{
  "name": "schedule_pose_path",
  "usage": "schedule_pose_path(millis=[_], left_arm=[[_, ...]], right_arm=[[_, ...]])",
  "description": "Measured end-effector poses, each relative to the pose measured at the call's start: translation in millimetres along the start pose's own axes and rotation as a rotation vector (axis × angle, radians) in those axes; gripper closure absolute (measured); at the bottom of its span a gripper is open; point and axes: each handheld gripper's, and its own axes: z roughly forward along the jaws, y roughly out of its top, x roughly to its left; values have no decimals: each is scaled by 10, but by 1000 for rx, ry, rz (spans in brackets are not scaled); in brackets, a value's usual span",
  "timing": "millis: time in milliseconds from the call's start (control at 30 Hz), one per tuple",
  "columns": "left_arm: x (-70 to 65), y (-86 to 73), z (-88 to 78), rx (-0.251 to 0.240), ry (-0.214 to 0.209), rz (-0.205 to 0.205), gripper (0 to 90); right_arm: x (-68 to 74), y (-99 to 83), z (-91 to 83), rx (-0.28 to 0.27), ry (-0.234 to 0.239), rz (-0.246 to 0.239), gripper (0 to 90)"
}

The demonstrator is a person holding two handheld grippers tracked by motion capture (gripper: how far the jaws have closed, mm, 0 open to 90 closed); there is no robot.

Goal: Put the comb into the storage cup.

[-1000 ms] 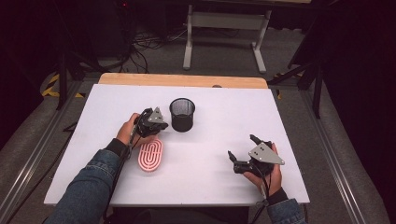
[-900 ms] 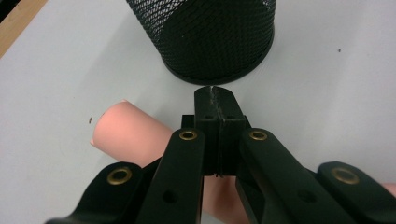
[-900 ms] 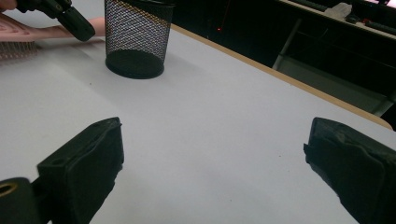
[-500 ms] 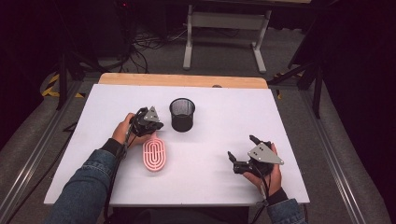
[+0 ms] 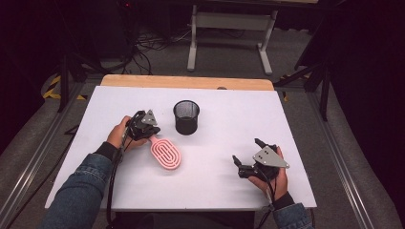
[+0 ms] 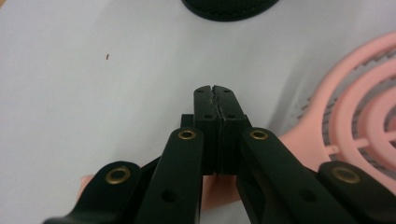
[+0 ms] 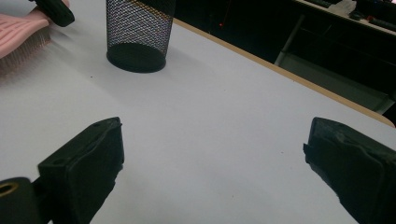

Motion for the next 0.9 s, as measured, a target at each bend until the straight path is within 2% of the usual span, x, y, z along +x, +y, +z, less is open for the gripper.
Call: schedule_pose_path(millis=[167,367,700,900], left_arm=[[-29,-51,-70,26,5,21,896],[-65,-152,-98,86,-16,35,877],[-80,-261,-158,70,-32,20,866],[-110,-335,-225,35,-37,2,844]], right_arm=[[5,-1,4,3,3,-2,50],[10,-5,16,10,3,-5,51],[12,-4,14,9,6,-5,51],[11,-7,15,15,11,-5,51]])
